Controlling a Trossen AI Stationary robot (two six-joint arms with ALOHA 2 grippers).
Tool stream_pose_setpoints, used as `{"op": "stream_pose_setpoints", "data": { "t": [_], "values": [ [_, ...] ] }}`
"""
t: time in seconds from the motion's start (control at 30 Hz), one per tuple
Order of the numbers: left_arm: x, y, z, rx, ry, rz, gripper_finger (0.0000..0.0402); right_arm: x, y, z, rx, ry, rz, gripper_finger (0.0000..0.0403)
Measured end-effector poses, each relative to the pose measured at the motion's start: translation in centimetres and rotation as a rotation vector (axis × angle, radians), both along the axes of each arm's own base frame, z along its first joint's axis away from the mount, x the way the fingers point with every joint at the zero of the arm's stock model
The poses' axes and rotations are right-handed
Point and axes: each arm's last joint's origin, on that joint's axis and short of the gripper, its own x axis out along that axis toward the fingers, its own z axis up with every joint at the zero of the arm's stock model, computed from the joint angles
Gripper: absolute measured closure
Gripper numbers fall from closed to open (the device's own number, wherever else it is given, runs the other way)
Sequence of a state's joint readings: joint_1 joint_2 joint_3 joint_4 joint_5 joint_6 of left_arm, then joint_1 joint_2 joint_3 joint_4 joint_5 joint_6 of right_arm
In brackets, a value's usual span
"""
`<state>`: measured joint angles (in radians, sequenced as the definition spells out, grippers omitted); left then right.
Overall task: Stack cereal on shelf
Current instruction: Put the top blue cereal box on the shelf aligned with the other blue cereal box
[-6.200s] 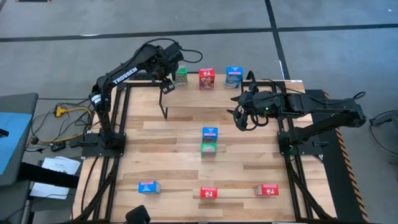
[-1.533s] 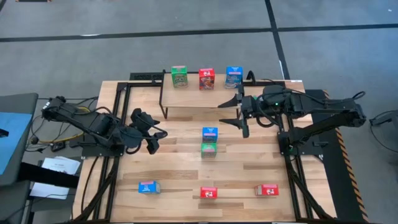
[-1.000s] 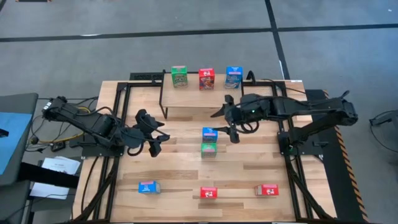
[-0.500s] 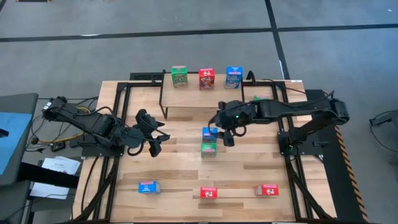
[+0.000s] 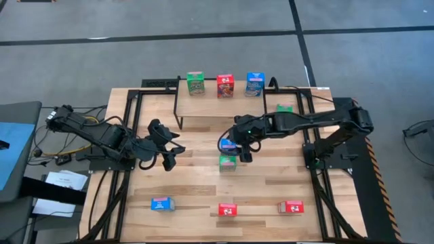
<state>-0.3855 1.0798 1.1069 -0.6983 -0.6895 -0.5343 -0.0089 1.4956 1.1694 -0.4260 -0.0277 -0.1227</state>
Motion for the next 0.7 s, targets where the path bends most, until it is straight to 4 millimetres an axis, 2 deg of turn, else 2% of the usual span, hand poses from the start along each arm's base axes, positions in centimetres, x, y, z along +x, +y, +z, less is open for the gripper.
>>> {"op": "stream_pose_setpoints", "data": {
  "t": [0.27,0.53,0.7],
  "values": [
    [0.0,0.0,0.0,-0.005,-0.003,0.004,0.015,-0.2,0.9,0.0,0.051,0.009,-0.02,0.0135],
    [0.0,0.0,0.0,-0.008,-0.005,0.007,0.015,-0.3,2.6,-0.1,0.057,0.027,0.027,0.0135],
    [0.0,0.0,0.0,-0.009,-0.005,0.007,0.015,-0.3,2.6,-0.1,0.035,0.025,0.006,0.0135]
  ]
}}
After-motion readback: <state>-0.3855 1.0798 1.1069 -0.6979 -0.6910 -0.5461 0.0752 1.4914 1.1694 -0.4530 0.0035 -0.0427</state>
